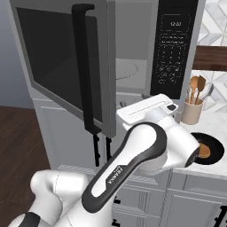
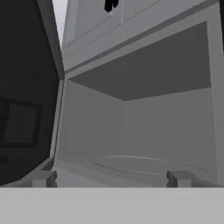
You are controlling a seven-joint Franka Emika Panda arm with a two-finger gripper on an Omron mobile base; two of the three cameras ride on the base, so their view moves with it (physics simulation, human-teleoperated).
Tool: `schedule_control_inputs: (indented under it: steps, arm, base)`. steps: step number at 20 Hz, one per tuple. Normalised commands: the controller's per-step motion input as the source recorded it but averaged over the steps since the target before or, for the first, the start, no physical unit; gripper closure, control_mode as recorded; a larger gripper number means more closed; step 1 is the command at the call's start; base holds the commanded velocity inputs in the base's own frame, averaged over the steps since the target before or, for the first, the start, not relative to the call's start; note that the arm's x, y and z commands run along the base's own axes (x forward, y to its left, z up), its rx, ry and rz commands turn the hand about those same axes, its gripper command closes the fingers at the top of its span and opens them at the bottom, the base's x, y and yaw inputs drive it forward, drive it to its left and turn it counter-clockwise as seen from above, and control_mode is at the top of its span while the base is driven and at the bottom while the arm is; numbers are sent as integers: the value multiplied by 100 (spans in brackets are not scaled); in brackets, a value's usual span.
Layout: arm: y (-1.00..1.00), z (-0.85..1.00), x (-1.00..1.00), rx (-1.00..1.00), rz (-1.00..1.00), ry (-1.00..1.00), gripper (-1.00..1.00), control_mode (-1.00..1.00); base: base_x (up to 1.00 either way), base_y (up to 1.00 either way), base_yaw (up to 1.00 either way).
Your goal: Open the microwave, place the bowl with waffle inside the microwave, then close the microwave door and turn it on.
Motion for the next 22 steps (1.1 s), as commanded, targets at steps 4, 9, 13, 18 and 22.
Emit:
schedule_control_inputs:
  steps: [4, 9, 13, 18, 22]
  arm:
    - [-4, 0, 20, 1, 20, 0, -100, -100]
    - [17, 0, -41, 0, 35, 0, -100, -100]
    - [64, 0, -52, 0, 26, 4, -100, -100]
    - [99, -13, -48, -5, 11, 1, -100, -100]
    - [100, -10, -58, -4, 8, 3, -100, -100]
  base:
    - [0, 0, 0]
    - [0, 0, 0]
    - [0, 0, 0]
    - [0, 0, 0]
    - [0, 0, 0]
